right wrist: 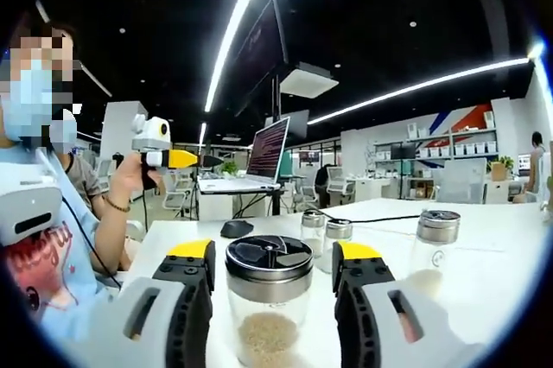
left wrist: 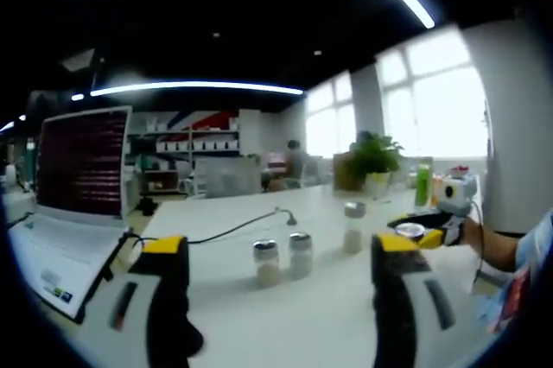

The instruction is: Rotate the seasoning bottle until the label or dispensing opening points toward the visible target arrow and the bottle remains upright within the marked orientation range

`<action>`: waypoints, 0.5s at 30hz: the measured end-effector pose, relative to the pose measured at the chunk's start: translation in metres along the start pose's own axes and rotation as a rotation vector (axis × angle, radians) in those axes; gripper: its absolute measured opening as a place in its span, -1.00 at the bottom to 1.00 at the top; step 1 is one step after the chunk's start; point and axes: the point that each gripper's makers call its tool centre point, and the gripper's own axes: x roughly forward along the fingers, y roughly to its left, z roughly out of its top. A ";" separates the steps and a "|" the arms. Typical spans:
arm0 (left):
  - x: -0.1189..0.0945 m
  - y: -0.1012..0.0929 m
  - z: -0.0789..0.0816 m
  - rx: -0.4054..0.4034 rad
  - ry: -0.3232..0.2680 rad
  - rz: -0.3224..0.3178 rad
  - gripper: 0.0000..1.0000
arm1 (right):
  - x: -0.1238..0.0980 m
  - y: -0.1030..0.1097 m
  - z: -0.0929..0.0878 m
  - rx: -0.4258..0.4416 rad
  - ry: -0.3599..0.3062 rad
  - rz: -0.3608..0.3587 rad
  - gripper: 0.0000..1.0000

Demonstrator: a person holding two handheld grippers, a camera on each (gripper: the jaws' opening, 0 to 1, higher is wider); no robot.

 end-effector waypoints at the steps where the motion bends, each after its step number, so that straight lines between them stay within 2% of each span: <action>1: 0.000 0.000 0.000 0.000 -0.001 0.000 0.84 | 0.001 0.000 -0.001 -0.003 0.008 -0.002 0.08; 4: -0.001 -0.001 0.001 0.002 -0.003 -0.002 0.84 | 0.002 -0.001 -0.005 -0.032 0.034 -0.011 0.00; 7: -0.001 0.000 0.001 0.001 -0.005 0.002 0.84 | 0.003 0.001 -0.006 -0.018 0.033 0.007 -0.13; 13: -0.001 0.000 0.000 -0.001 0.001 0.001 0.84 | 0.004 0.004 -0.006 -0.038 0.036 0.023 -0.18; 15: 0.000 0.002 0.003 -0.052 -0.021 0.011 0.86 | 0.003 0.005 -0.006 -0.040 0.038 0.021 -0.18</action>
